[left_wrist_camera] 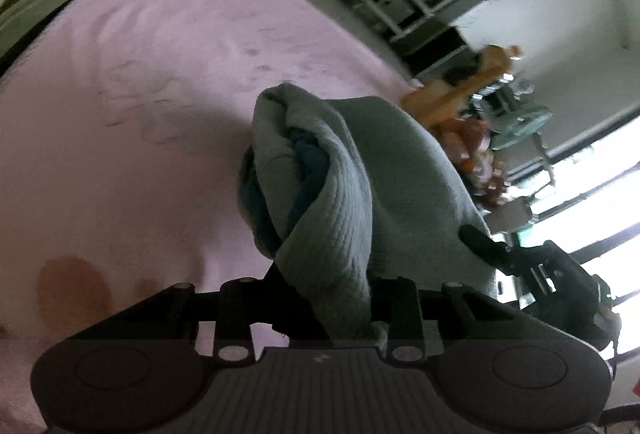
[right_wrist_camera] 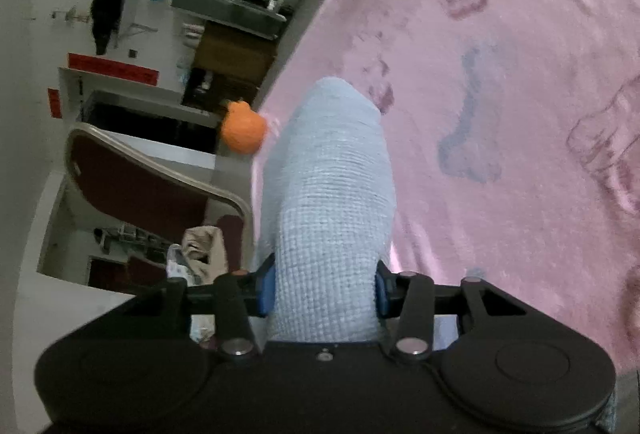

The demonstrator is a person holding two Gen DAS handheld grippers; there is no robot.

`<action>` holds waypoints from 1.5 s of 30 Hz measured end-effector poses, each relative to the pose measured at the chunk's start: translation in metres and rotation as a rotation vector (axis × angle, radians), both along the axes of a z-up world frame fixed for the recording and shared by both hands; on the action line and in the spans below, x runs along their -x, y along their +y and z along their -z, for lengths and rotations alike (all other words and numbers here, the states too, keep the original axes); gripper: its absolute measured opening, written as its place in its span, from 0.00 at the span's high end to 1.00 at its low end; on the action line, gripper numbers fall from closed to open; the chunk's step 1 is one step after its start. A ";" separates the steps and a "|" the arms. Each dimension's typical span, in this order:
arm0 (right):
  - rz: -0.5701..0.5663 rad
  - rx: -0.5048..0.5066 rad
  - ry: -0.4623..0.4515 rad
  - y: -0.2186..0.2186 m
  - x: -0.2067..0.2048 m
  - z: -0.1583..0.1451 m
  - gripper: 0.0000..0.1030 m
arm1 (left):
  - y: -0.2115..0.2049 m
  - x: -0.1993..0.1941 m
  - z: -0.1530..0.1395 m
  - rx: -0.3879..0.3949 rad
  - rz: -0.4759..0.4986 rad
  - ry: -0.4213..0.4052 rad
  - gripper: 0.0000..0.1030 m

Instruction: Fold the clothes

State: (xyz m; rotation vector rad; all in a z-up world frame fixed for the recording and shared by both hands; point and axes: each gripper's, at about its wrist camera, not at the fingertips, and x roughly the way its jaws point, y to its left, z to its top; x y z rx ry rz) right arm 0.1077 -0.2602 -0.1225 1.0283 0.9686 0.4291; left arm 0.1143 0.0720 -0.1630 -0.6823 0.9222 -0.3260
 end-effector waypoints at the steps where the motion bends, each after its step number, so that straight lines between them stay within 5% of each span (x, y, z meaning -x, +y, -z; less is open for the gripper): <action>1: 0.014 -0.005 -0.006 -0.010 0.005 -0.007 0.58 | -0.010 -0.003 -0.005 0.008 0.017 -0.006 0.70; 7: 0.127 -0.001 -0.052 -0.097 0.019 -0.032 0.58 | -0.106 -0.038 -0.029 -0.035 0.159 -0.076 0.70; 16: 0.271 -0.022 -0.160 -0.239 -0.032 -0.046 0.58 | -0.246 -0.110 -0.028 -0.021 0.235 -0.189 0.70; 19: 0.307 -0.033 -0.194 -0.272 -0.046 -0.024 0.55 | -0.276 -0.133 0.009 -0.043 0.240 -0.153 0.66; 20: 0.317 -0.022 -0.205 -0.282 -0.052 -0.009 0.53 | -0.285 -0.141 0.028 -0.083 0.245 -0.125 0.56; 21: 0.336 -0.003 -0.189 -0.293 -0.058 0.008 0.46 | -0.285 -0.143 0.039 -0.095 0.245 -0.104 0.59; 23: 0.415 0.093 0.000 -0.309 -0.072 0.041 0.37 | -0.277 -0.139 0.051 -0.090 0.240 -0.067 0.56; 25: 0.430 0.196 0.084 -0.314 -0.075 0.051 0.33 | -0.269 -0.135 0.064 -0.086 0.236 -0.030 0.59; 33: 0.425 0.474 -0.098 -0.278 -0.035 -0.025 0.24 | -0.257 -0.110 -0.008 -0.189 0.257 -0.235 0.55; 38: 0.419 0.447 -0.175 -0.262 -0.030 -0.045 0.24 | -0.309 -0.120 -0.020 -0.431 0.301 -0.313 0.57; 39: 0.425 0.461 -0.180 -0.261 -0.031 -0.043 0.30 | -0.320 -0.126 -0.013 -0.496 0.314 -0.314 0.61; 40: 0.435 0.484 -0.180 -0.259 -0.032 -0.039 0.52 | -0.325 -0.131 -0.003 -0.540 0.308 -0.288 0.69; 42: 0.420 0.537 -0.153 -0.258 -0.041 -0.028 0.82 | -0.331 -0.141 0.019 -0.607 0.281 -0.217 0.68; 45: 0.352 0.629 -0.131 -0.252 -0.056 -0.010 0.88 | -0.319 -0.141 0.030 -0.568 0.219 -0.173 0.57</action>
